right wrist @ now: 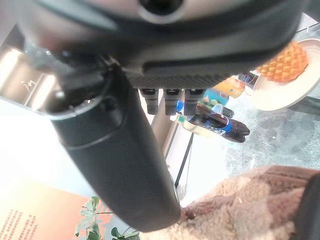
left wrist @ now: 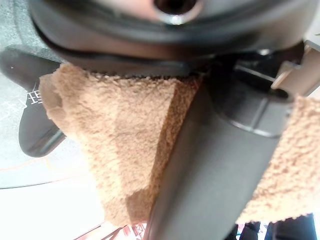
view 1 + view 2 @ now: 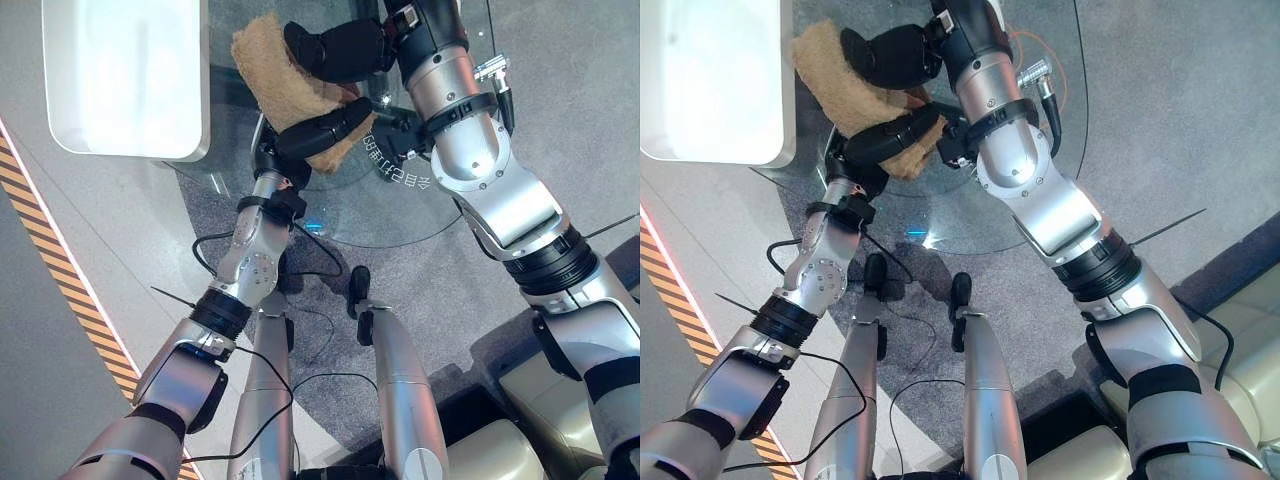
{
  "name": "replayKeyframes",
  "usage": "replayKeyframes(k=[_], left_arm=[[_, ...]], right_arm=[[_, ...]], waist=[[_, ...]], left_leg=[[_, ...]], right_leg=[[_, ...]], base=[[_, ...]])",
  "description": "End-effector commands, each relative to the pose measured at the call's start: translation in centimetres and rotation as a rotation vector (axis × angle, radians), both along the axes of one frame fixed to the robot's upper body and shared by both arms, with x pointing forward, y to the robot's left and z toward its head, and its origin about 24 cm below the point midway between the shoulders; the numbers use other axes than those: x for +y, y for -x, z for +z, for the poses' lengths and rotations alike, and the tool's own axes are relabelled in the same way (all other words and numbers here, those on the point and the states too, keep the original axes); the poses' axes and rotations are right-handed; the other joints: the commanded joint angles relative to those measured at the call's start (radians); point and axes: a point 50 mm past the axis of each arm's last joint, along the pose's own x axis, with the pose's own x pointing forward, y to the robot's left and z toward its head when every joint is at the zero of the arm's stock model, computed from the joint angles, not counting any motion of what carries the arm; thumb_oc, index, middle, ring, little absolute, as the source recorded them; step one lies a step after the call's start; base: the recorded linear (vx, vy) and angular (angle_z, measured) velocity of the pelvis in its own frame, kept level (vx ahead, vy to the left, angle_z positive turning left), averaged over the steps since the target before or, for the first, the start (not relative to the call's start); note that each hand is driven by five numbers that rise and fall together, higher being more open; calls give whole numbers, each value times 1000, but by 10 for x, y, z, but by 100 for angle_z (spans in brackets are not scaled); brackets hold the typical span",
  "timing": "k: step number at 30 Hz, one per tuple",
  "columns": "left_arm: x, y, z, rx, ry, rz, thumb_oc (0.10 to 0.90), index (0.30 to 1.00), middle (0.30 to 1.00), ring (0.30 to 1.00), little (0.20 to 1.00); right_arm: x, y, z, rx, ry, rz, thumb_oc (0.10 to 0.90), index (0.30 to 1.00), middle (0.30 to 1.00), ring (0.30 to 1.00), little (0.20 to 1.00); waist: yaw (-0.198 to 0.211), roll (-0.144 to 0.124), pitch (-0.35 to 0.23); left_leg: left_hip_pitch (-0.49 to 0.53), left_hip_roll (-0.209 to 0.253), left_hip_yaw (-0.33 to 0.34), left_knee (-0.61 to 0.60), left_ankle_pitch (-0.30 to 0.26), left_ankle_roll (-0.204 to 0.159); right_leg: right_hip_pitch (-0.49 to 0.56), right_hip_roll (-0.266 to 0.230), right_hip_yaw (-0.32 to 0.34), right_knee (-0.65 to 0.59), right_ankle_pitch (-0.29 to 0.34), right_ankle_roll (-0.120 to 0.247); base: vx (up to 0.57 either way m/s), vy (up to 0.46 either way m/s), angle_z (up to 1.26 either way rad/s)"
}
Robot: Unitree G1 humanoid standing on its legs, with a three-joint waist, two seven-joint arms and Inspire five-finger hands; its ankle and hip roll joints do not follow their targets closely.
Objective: Wipe the table with a cloth and put it in the basket.
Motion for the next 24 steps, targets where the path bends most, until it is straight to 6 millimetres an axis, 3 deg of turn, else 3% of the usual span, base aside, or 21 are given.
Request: replayKeyframes(k=[1, 24], left_arm=[[-8, 21, 65, -352, 107, -80, 100, 300, 300, 300, 200], [16, 21, 74, -411, 113, -32, 100, 300, 300, 300, 200]], right_arm=[[-16, 53, 73, -359, -171, 88, 800, 900, 900, 900, 900], [-65, 36, 62, -312, -351, -88, 800, 900, 900, 900, 900]], waist=[[26, -50, -25], [4, -30, -25]], left_leg=[[38, -56, 117, 167, -183, 93], [45, -46, 127, 158, -183, 88]], right_leg=[[107, 91, 16, -207, 106, 8], [103, 87, 29, -203, 99, 11]], base=[[0, 0, 0], [-1, 4, 0]])
